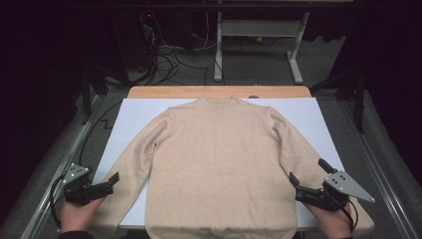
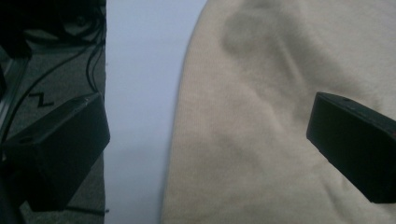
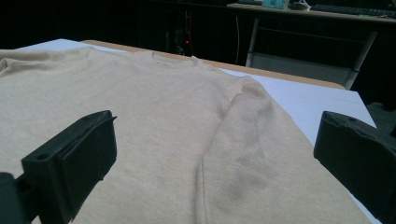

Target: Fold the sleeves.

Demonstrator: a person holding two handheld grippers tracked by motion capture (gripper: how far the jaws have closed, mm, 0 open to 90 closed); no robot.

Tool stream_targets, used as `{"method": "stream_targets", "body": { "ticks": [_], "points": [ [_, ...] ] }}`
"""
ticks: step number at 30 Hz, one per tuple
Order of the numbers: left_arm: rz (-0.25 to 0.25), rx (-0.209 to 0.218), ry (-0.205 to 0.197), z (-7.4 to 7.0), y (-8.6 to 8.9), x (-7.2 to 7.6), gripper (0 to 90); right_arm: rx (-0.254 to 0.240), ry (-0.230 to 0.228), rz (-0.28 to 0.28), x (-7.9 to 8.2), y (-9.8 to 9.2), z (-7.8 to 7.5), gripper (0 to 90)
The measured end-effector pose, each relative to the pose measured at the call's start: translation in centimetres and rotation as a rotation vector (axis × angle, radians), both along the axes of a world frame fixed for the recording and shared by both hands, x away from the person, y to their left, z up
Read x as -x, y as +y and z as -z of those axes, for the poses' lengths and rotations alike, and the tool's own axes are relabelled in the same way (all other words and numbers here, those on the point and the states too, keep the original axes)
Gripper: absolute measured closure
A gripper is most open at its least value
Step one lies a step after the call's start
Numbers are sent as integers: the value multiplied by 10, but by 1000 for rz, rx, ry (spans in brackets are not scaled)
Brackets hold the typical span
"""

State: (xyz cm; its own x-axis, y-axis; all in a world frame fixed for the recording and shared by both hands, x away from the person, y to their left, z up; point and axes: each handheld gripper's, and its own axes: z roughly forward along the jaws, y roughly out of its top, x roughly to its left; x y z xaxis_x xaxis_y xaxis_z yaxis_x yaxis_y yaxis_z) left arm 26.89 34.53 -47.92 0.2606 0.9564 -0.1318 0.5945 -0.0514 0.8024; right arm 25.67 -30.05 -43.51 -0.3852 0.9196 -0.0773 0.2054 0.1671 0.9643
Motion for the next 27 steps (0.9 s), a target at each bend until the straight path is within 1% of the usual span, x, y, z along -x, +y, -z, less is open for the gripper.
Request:
{"method": "stream_targets", "body": {
  "ticks": [1, 3, 4, 6, 8, 10, 12, 15, 21, 23, 27],
  "points": [
    [3, -4, 11, 1, 0, 0, 37, -1, 1, 0, 0, 0, 0, 1],
    [2, -23, 43, 2, 0, -2, 52, -2, 1, 1, 0, 0, 0, 1],
    [3, -32, 61, 3, 0, -3, 53, 0, 0, 0, 0, 0, 0, 1],
    [-3, -43, 104, 5, 0, -5, 96, -1, -1, 1, 0, 1, 0, 0],
    [-5, -45, 128, 5, 1, -5, 99, -2, 1, 1, 0, 1, 0, 1],
    [-10, -49, 146, 6, 2, -5, 163, 3, 2, -4, 0, 2, 0, 1],
    [-1, -51, 172, 7, 2, -6, 176, 4, 2, -6, 0, 3, 0, 1],
    [9, -71, 185, 8, -1, -7, 257, 3, 0, -9, -1, 4, 0, 1],
    [25, -65, 179, 7, -4, -5, 383, 1, 0, -3, 0, 3, 0, 1],
    [25, -54, 181, 7, -4, -5, 423, 2, 0, -6, 0, 3, 0, 1],
    [7, -34, 184, 6, -5, -5, 490, 2, 1, -7, 0, 5, 0, 1]
  ]
}}
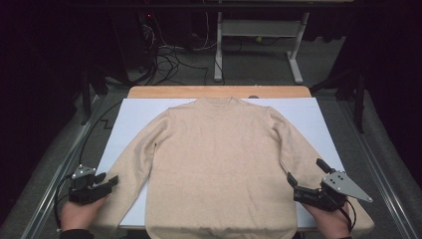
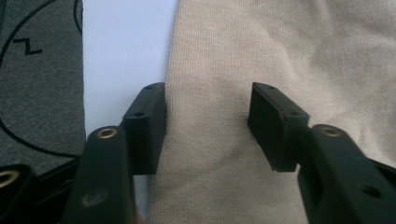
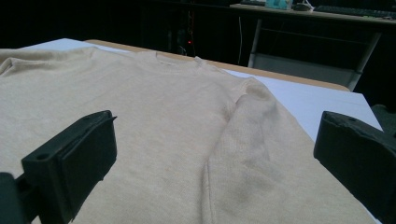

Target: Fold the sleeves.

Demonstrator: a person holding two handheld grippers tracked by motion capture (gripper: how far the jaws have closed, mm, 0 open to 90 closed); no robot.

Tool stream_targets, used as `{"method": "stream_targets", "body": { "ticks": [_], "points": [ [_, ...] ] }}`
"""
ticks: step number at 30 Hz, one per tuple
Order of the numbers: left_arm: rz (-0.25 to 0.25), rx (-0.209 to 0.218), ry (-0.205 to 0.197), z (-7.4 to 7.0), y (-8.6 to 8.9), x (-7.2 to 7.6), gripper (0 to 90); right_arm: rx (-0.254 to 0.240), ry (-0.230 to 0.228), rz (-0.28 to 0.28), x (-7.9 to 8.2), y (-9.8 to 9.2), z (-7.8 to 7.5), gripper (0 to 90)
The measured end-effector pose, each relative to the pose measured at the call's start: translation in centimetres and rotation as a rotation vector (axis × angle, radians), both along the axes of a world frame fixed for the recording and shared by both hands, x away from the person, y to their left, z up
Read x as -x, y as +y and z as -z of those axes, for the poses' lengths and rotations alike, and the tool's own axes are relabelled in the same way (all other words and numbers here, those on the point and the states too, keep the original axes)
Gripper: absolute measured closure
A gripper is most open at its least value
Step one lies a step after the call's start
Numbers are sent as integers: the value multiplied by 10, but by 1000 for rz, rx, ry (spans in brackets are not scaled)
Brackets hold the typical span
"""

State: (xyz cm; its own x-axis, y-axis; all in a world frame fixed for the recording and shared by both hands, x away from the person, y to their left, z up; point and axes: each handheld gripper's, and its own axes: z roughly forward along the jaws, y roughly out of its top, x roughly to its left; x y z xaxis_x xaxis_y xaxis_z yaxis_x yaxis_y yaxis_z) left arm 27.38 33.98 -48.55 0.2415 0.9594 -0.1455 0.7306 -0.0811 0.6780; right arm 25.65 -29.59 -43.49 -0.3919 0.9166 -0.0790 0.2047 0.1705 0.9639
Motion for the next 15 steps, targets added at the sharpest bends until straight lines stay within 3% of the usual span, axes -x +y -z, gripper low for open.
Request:
{"method": "stream_targets", "body": {
  "ticks": [7, 10, 15],
  "points": [
    [22, 25, -3, 0, -1, 1, 675, 1, 1, -4, 0, 1, 0, 1],
    [38, 58, 1, 0, -3, 1, 800, 2, 0, -7, 0, 1, 0, 1],
    [57, 49, -26, -6, -7, 2, 828, 2, -2, -6, 0, 1, 0, 1]
  ]
}}
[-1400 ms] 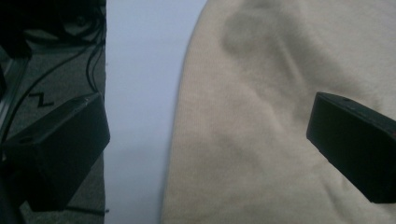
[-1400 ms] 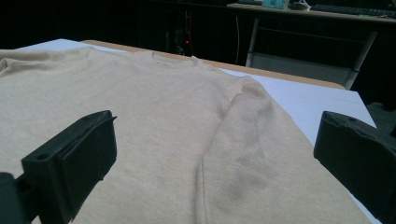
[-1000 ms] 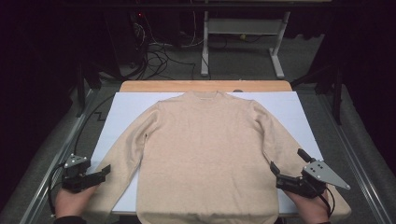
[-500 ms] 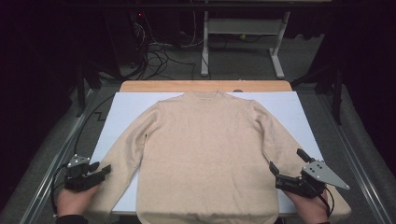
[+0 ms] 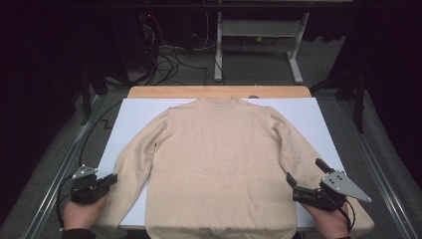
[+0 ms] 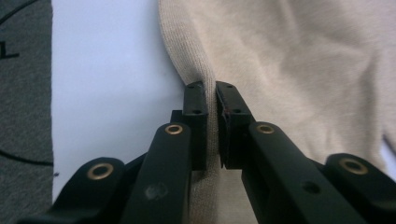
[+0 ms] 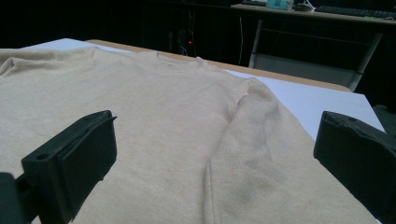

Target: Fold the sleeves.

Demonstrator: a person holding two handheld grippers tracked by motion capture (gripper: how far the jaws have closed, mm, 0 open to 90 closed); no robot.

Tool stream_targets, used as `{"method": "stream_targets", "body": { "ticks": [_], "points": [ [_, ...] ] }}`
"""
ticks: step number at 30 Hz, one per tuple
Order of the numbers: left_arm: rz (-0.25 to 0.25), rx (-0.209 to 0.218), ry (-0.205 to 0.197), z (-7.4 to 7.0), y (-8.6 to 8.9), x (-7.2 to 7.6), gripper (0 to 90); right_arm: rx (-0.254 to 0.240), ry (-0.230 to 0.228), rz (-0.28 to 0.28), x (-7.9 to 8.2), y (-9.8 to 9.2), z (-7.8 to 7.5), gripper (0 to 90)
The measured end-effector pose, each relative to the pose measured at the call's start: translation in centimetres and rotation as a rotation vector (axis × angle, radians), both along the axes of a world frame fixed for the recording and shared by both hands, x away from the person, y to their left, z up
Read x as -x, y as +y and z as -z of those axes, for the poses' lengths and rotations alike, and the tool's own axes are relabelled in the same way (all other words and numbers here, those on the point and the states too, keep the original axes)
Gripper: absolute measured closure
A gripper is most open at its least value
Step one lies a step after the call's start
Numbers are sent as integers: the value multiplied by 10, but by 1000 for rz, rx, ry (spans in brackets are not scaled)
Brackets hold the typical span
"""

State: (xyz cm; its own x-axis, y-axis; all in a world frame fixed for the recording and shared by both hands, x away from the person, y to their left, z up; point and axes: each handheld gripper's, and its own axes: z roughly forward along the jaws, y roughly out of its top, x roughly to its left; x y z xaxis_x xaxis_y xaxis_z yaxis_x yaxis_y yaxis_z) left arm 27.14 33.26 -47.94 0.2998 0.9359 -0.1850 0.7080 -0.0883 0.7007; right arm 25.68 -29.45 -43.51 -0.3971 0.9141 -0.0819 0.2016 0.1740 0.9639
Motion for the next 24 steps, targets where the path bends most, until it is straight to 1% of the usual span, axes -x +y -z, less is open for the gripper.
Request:
{"method": "stream_targets", "body": {
  "ticks": [3, 6, 8, 14, 16, 17, 21, 24],
  "points": [
    [8, 19, -45, -8, -4, 3, 829, 0, -1, 1, 0, 0, 0, 1],
    [24, 54, -86, -15, -9, 6, 829, 0, -1, 1, 0, 0, 0, 1],
    [39, 56, -103, -19, -13, 7, 829, 0, -2, 1, 0, 0, 0, 1],
    [79, 68, -134, -24, -25, 8, 829, -2, -4, 3, 0, 0, -1, 1],
    [97, 65, -155, -28, -31, 10, 829, -2, -3, 4, 0, 0, -1, 1],
    [97, 65, -155, -28, -31, 10, 829, -2, -3, 4, 0, 0, -1, 1],
    [125, 72, -189, -35, -41, 12, 829, 0, -2, 3, 0, 1, 0, 1],
    [147, 70, -204, -38, -48, 13, 829, 1, -3, 0, 0, 1, 0, 1]
  ]
}}
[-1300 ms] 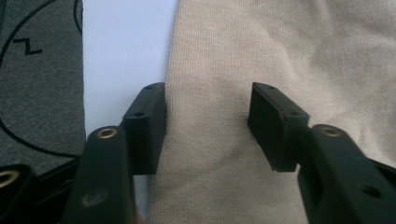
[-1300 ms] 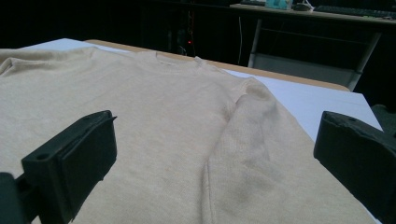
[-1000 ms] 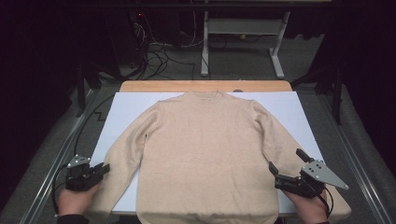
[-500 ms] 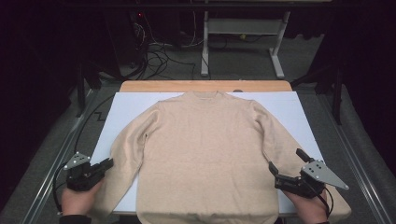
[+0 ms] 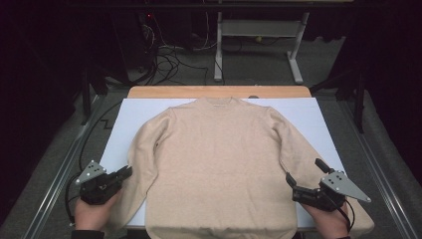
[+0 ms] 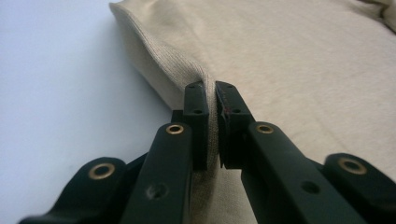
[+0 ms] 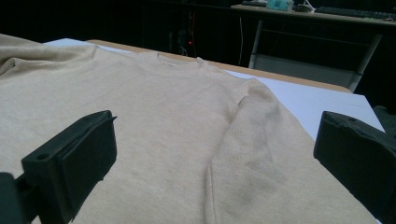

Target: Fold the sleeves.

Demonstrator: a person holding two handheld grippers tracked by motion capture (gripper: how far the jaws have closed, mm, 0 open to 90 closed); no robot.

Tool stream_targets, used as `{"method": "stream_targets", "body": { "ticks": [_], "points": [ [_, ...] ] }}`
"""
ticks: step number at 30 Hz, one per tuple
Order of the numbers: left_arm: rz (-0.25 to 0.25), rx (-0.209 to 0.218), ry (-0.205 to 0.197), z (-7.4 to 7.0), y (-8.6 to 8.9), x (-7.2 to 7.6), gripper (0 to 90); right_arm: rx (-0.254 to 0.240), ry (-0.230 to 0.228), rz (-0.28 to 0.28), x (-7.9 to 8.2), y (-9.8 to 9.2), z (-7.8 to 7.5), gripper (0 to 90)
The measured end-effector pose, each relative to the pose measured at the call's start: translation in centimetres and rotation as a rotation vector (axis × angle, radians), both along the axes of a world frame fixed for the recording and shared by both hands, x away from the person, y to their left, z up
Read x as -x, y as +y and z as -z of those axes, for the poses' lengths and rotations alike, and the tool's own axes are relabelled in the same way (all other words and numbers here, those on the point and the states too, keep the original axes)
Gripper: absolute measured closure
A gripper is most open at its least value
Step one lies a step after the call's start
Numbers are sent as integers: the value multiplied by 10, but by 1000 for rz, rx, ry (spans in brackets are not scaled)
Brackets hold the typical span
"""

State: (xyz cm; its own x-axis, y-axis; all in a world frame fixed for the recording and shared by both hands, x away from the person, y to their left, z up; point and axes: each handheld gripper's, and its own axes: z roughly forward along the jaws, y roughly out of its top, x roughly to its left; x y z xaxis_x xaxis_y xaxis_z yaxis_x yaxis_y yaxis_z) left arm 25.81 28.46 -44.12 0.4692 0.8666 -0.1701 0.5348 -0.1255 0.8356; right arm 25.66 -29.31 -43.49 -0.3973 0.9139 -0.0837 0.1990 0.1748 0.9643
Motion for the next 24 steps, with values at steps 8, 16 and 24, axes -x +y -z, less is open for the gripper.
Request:
{"method": "stream_targets", "body": {
  "ticks": [8, 16, 24],
  "points": [
    [62, -4, -17, -6, -24, 0, 828, 0, 2, 3, 0, 0, 0, 1],
    [88, 2, -21, -8, -36, -3, 828, 1, 1, 2, 0, 1, 0, 1],
    [117, -7, -23, -13, -50, -8, 828, -5, -1, 2, 0, 0, 0, 1]
  ]
}}
